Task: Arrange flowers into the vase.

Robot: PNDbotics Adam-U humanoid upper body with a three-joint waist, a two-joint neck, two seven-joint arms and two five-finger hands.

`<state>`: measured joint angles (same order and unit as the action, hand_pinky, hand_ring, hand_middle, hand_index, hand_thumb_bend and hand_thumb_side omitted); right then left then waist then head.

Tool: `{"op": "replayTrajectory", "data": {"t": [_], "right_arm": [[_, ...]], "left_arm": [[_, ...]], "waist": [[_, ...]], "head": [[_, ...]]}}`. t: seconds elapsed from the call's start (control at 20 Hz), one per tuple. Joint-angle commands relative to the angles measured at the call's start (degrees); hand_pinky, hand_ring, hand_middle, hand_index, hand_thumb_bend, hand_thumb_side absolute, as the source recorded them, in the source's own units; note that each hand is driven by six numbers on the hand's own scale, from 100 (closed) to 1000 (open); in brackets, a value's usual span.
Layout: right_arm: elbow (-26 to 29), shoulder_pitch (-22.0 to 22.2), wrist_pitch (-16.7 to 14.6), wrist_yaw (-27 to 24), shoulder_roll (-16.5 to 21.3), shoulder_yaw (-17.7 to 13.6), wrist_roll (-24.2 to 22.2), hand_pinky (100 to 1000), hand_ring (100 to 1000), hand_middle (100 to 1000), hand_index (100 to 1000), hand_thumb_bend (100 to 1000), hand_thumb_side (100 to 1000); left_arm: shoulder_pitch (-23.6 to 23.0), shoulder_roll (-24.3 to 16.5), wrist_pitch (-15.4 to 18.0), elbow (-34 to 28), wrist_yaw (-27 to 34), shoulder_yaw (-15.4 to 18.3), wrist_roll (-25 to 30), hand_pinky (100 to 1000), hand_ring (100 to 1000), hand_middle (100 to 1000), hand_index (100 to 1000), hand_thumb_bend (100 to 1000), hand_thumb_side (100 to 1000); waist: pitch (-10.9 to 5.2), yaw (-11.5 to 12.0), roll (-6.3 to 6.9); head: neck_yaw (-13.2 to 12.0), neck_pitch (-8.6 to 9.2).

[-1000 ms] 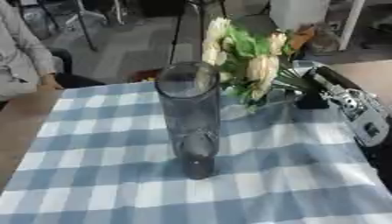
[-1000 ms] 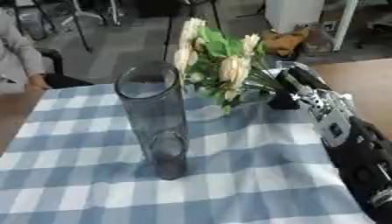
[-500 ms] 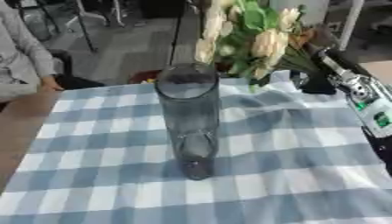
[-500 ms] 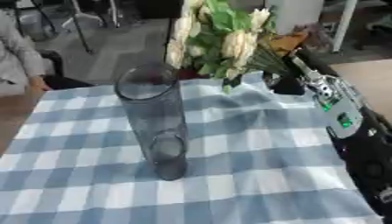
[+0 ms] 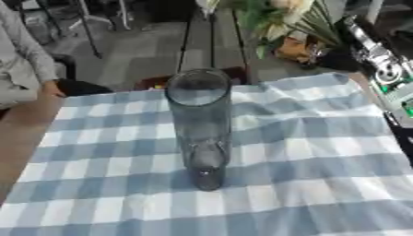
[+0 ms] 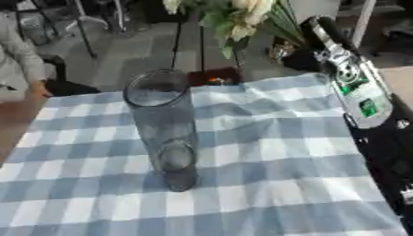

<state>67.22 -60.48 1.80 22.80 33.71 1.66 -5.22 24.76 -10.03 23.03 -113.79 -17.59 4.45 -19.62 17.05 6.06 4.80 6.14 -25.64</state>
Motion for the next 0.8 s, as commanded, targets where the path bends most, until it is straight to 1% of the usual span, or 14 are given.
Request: {"op": "replayTrajectory", "data": {"t": [0.05, 0.4, 0.65, 0.8], "right_arm": [[3.5, -2.3, 1.2, -3.5, -0.1, -0.5, 2.0, 491, 274, 100, 120, 100, 255], [6.9, -4.8, 1.9, -8.7, -2.7, -0.7, 6.9, 479, 266, 100, 120, 100, 240], [9.0, -6.4, 0.7, -13.1, -4.5, -0.9, 10.5, 467, 259, 100, 121, 100, 226], [9.9, -7.2, -0.1, -14.7, -5.0, -0.5, 12.0, 462, 256, 100, 121, 100, 221]], "left_arm": [[0.4, -0.8, 0.0, -0.8, -0.1, -0.1, 0.1, 551, 734, 816, 887, 239, 1000], [0.4, -0.8, 0.0, -0.8, -0.1, -0.2, 0.1, 550, 733, 816, 887, 237, 1000], [0.5, -0.8, 0.0, -0.8, -0.1, -0.2, 0.2, 550, 733, 816, 887, 236, 1000], [0.5, -0.9, 0.0, -0.8, -0.1, -0.2, 0.3, 550, 733, 816, 887, 235, 1000]], "waist": [[-1.58, 0.2, -0.33], [-1.73, 0.4, -0.57], [-1.73, 0.6, -0.62], [-1.76, 0.7, -0.70]], "head": [[0.0, -0.06], [0.0, -0.34], [0.0, -0.43], [0.1, -0.43]]}}
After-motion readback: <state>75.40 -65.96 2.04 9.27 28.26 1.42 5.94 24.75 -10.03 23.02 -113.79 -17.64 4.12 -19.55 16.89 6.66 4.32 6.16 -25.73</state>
